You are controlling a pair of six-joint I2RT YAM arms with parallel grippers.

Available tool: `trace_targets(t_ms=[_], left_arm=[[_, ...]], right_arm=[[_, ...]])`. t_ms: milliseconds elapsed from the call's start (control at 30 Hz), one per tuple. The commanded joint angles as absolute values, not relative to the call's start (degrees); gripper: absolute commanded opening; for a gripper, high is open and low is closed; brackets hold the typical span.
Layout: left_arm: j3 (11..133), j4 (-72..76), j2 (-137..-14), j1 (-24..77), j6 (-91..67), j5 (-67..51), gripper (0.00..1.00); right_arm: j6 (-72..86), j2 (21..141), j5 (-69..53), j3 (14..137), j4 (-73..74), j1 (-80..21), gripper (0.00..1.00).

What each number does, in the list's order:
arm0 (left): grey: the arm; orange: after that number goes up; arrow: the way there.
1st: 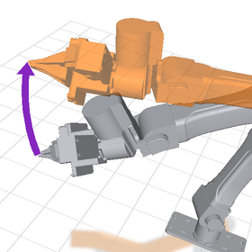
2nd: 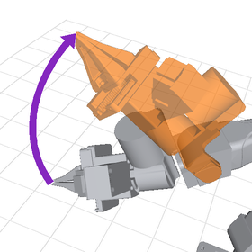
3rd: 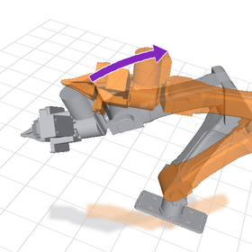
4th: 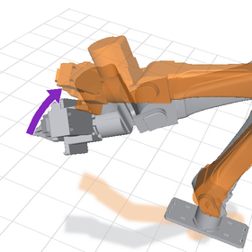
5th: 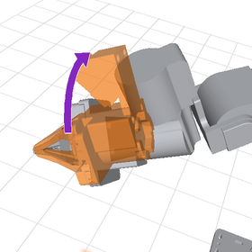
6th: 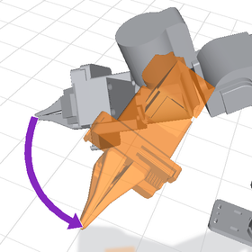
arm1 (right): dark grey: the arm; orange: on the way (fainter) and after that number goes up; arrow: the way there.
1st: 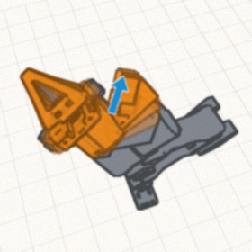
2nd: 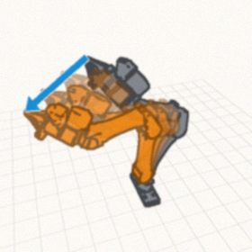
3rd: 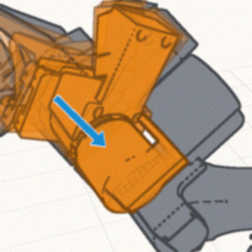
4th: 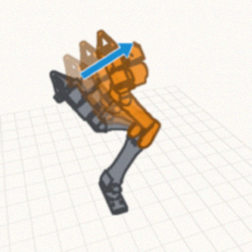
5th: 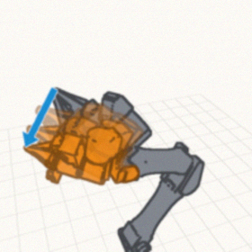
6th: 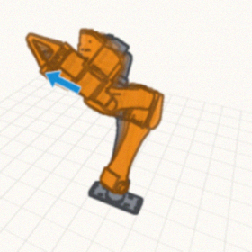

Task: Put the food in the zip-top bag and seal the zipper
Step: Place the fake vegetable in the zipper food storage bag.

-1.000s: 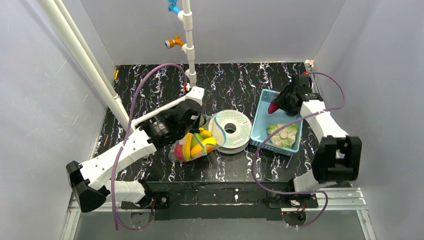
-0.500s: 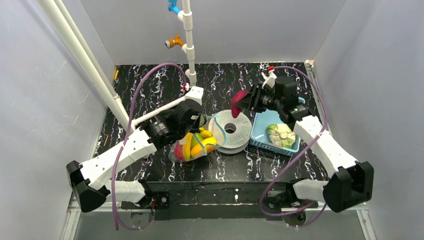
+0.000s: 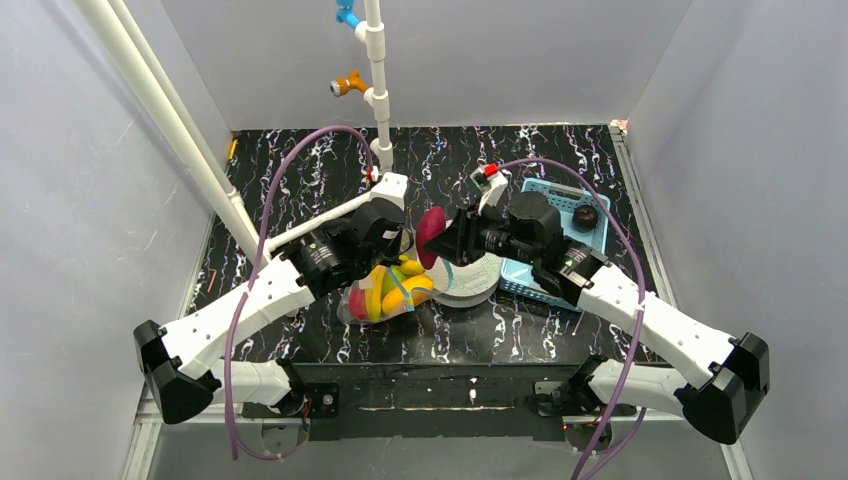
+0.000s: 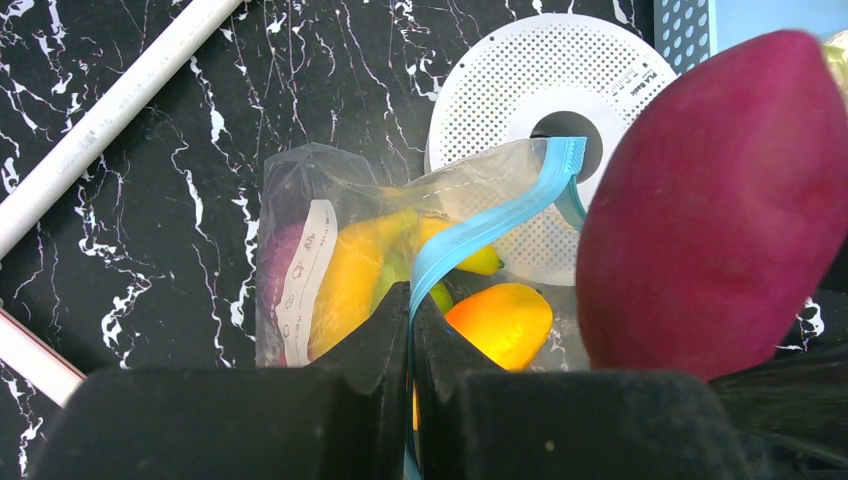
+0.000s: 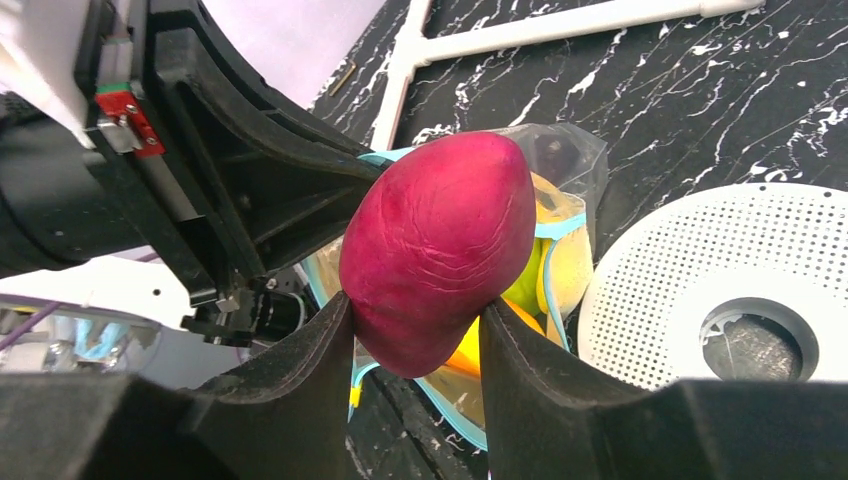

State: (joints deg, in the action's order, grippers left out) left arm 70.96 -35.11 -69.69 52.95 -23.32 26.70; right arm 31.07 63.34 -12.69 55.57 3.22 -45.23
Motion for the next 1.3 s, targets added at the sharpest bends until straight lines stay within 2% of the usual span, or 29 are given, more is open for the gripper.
trace_targets(t_ms=[0, 333, 467, 733, 1067, 1267], left_arm=[[71.6, -34.4, -69.6, 52.7, -24.1, 28.7, 0.00], [71.3, -33.6, -69.6, 52.7, -23.7, 29.9, 0.00], [71.1, -33.5, -69.6, 52.7, -23.6, 30.1, 0.00], [71.0, -33.4, -69.5, 52.7, -23.3, 31.0, 0.00], [71.0, -33.5, -69.5, 52.7, -23.3, 30.7, 0.00], [71.1, -33.7, -69.5, 52.7, -23.5, 30.4, 0.00]], right_arm=[[27.7, 64.4, -5.3, 56.2, 1.7, -48.6, 0.01], [27.7, 68.4, -4.6, 57.5, 2.6, -52.8, 0.02], [27.6, 68.4, -2.7, 56.6, 2.1, -54.4, 0.14], [28.5, 70.1, -4.5, 57.1, 3.4, -55.0, 0.28], [29.7, 73.2, -5.5, 59.4, 3.8, -54.9, 0.55], [30.0, 75.0, -5.4, 61.9, 4.9, -54.9, 0.75]])
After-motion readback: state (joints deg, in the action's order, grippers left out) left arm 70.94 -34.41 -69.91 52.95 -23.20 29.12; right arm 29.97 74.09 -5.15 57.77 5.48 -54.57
